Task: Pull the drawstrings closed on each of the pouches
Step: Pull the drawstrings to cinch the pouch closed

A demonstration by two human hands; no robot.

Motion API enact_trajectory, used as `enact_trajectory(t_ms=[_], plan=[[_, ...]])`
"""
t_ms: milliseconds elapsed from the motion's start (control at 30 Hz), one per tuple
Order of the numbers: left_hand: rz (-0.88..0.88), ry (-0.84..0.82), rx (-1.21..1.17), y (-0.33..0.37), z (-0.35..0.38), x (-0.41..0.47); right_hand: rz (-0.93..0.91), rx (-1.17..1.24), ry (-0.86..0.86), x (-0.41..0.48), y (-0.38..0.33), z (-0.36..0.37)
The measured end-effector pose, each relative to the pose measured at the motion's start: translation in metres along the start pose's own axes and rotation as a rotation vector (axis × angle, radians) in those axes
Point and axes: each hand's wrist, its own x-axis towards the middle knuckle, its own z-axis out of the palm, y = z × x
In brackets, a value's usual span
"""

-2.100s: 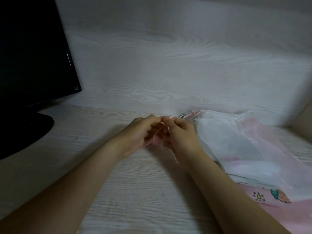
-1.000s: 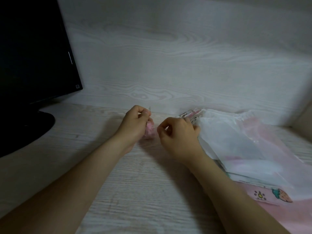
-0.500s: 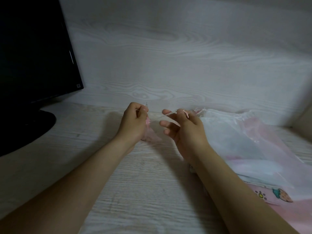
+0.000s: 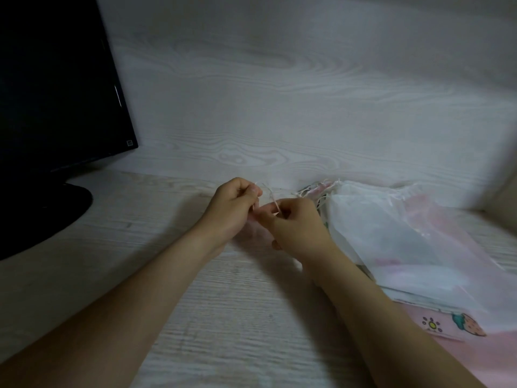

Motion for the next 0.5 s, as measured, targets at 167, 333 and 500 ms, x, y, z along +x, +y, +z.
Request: enact_trajectory(t_ms=[167,333,500], plan=[[-0.083,0.014,-0.019,0.008,-0.004,0.001,-0.157,-0.354,-0.018,0.007,0.017,0.001],[-0.132,0.030,-0.102,0.009,0.001,0.001,0.017,0.004,-0.147,0.002,0.012,0.002],[-0.197,-0.022,-0.160,0.007,-0.007,0.004,0.360,0.532,0.050,0.010,0.009,0.006]])
